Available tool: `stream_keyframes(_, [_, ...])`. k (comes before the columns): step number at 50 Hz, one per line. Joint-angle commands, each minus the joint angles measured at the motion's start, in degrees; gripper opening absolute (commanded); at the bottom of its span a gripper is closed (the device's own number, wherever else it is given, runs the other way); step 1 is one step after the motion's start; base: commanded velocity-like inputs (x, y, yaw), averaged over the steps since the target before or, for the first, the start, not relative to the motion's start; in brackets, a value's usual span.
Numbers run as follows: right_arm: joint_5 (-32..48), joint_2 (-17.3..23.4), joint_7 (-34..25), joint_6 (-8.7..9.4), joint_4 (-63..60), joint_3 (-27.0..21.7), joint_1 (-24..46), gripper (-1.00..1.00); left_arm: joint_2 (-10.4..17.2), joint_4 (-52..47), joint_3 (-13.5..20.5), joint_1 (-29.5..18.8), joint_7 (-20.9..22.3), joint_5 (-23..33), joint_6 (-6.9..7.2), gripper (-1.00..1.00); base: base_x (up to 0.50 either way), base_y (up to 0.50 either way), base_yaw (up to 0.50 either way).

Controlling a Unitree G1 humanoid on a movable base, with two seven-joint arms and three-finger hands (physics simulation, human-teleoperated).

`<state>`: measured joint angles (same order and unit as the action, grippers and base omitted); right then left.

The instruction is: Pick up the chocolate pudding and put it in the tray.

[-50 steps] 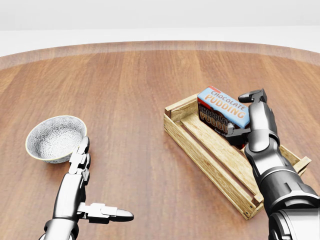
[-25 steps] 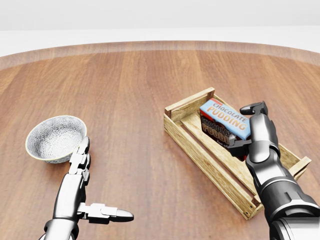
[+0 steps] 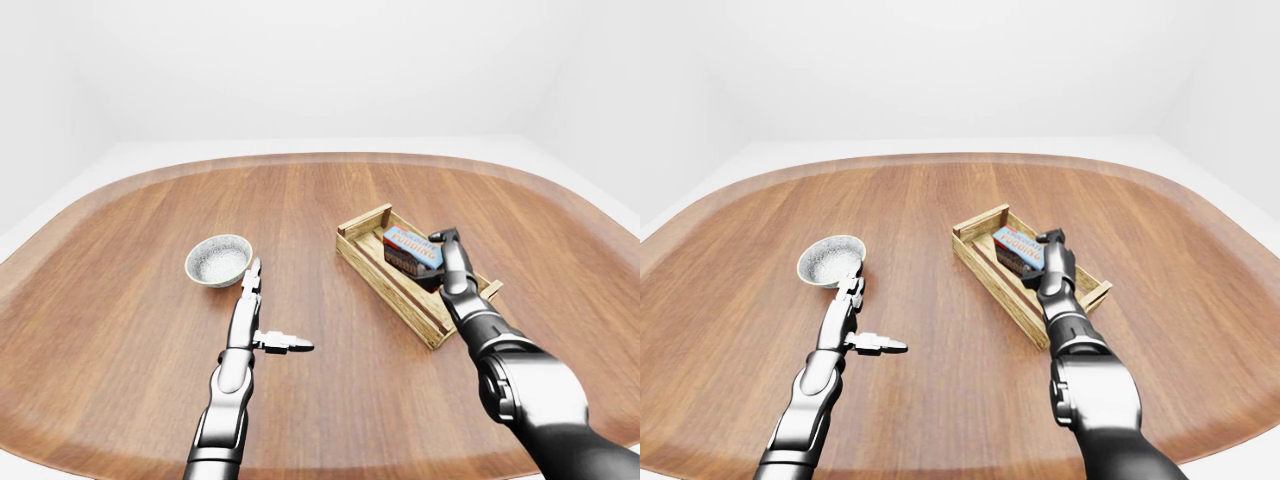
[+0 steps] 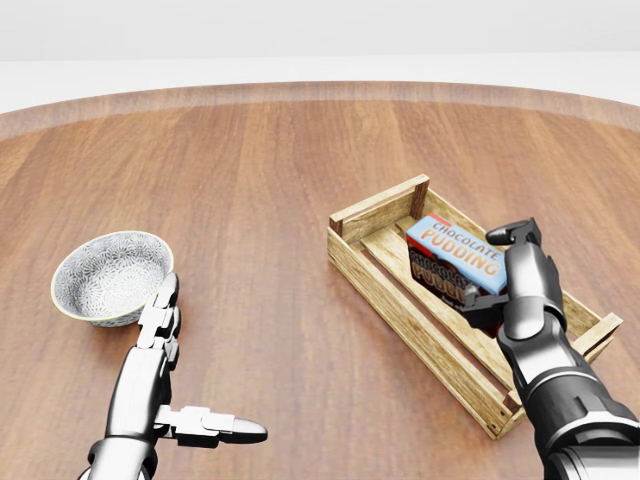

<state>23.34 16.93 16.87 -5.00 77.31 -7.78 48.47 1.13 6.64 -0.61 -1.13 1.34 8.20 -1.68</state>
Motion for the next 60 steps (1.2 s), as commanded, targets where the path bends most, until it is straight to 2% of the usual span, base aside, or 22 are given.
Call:
stream_keyframes(1, [0.2, 0.2, 1.0, 0.0, -0.1, 0.0, -0.7, -1.0, -0.1, -1.3, 0.8, 0.2, 0.7, -2.3, 0.33, 1.0, 0.0, 0.0, 0.0])
stream_keyframes(13, [2.1, 0.4, 1.2, 0.0, 0.1, 0.2, -1.3, -1.0, -0.1, -0.6, 0.8, -0.2, 0.4, -2.2, -0.16, 1.0, 0.0, 0.0, 0.0])
stream_keyframes(55, [4.1, 0.2, 0.9, 0.0, 0.2, 0.7, -1.7, -1.0, -0.1, -1.1, 0.9, 0.0, 0.4, -2.2, -0.22, 1.0, 0.0, 0.0, 0.0])
stream_keyframes(56, [4.1, 0.2, 0.8, 0.0, 0.2, 0.6, -1.7, -0.96, -0.1, -1.1, 0.8, 0.0, 0.4, -2.2, -0.17, 1.0, 0.0, 0.0, 0.0])
stream_keyframes(57, [4.2, 0.2, 0.7, 0.0, 0.2, 0.7, -1.7, -0.62, -0.1, -1.3, 0.8, 0.1, 0.4, -2.2, -0.05, 1.0, 0.0, 0.0, 0.0])
stream_keyframes(58, [4.2, 0.2, 0.6, 0.0, 0.2, 0.7, -1.7, -0.52, -0.1, -1.4, 0.8, 0.1, 0.5, -2.2, 0.04, 1.0, 0.0, 0.0, 0.0])
stream_keyframes(59, [4.2, 0.2, 0.6, 0.0, 0.2, 0.7, -1.7, -0.25, -0.1, -1.4, 0.8, 0.1, 0.4, -2.2, 0.05, 1.0, 0.0, 0.0, 0.0])
stream_keyframes(60, [4.4, 0.2, 0.6, 0.0, 0.2, 0.9, -1.7, 0.33, -0.1, -1.6, 0.8, 0.2, 0.4, -2.2, 0.17, 1.0, 0.0, 0.0, 0.0])
